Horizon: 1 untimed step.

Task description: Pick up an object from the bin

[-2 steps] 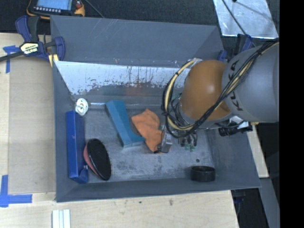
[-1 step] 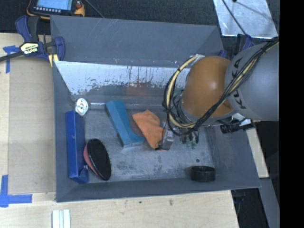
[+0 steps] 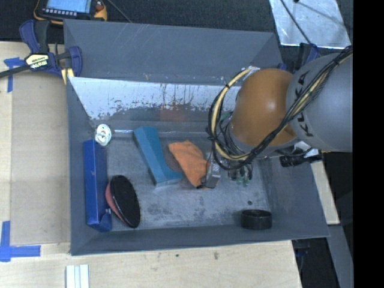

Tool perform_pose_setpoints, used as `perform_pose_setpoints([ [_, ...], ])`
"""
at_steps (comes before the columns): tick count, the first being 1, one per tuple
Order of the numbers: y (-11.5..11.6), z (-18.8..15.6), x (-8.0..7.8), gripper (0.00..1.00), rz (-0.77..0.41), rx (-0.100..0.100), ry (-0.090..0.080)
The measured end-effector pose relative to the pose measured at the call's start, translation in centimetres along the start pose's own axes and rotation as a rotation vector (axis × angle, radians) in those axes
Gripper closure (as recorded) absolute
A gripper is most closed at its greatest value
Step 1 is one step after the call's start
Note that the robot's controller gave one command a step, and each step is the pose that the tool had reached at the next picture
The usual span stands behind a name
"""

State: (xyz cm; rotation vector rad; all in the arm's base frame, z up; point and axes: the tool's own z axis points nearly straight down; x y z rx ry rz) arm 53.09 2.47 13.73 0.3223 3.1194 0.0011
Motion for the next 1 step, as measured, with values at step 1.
perform_pose_setpoints([
  [1,-0.03,-0.8,0.09,1.0,0.0,0.001,0.006],
])
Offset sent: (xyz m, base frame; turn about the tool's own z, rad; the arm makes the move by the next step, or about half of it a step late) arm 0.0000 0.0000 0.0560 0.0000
